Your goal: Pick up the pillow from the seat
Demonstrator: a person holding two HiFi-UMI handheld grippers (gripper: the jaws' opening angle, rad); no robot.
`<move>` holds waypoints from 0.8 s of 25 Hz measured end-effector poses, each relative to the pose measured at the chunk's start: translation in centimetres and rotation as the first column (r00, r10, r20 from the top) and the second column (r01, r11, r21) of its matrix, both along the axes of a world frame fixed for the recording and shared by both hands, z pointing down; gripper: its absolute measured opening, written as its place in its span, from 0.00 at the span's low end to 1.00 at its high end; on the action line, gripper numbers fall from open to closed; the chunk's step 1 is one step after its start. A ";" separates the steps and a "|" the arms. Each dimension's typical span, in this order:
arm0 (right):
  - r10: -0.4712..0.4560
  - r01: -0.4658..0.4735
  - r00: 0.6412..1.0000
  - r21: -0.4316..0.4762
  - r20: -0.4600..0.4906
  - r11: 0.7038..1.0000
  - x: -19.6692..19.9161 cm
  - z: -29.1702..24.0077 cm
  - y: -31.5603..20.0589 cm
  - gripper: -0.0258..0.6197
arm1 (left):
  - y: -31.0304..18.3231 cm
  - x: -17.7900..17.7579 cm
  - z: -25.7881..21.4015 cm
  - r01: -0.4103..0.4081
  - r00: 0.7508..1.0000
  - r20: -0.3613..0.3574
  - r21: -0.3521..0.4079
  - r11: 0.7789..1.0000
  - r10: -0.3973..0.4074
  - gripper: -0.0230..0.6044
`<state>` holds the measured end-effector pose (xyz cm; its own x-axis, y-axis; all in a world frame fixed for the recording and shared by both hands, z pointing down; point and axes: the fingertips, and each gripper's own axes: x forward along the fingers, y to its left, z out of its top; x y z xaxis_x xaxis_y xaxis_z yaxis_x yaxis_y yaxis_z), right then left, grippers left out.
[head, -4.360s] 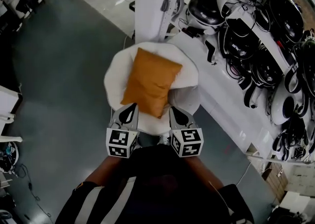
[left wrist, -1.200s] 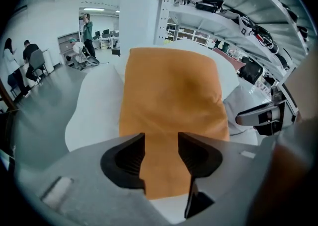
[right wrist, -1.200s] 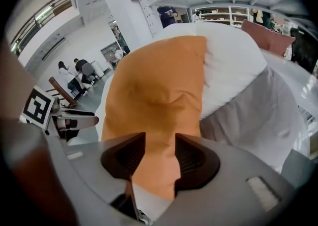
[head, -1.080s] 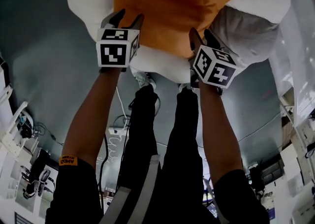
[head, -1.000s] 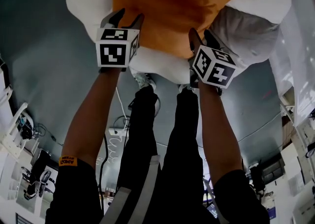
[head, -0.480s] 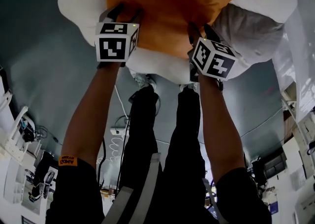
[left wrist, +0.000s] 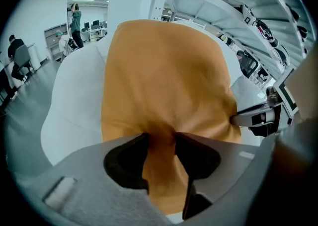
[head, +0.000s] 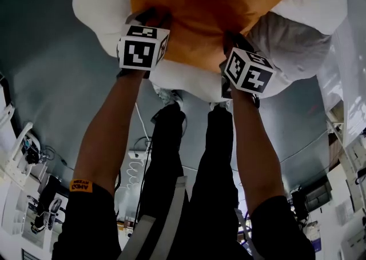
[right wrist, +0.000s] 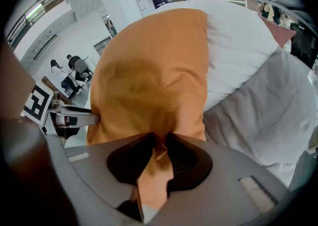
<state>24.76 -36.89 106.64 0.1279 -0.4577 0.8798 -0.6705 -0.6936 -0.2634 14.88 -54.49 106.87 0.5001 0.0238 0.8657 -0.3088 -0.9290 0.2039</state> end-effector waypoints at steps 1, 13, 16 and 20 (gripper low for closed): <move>0.001 -0.001 1.000 0.002 0.003 1.000 -0.1 0.0 -0.1 0.16 | -0.1 -0.1 0.0 -0.001 1.000 -0.003 -0.001 1.000 0.001 0.32; -0.018 0.017 1.000 0.011 0.007 1.000 -0.7 -2.3 -0.3 0.06 | 0.3 -0.6 -2.9 0.021 0.999 -0.025 0.032 0.999 -0.020 0.05; -0.024 0.024 1.000 0.010 0.008 1.000 -1.1 -3.3 -0.1 0.06 | 0.8 -1.2 -4.3 0.049 0.998 -0.044 0.031 0.998 -0.048 0.05; -0.032 0.032 0.999 0.014 -0.011 0.999 -1.8 -6.4 0.5 0.05 | 1.7 -2.3 -7.4 0.082 0.994 -0.076 0.013 0.997 -0.081 0.05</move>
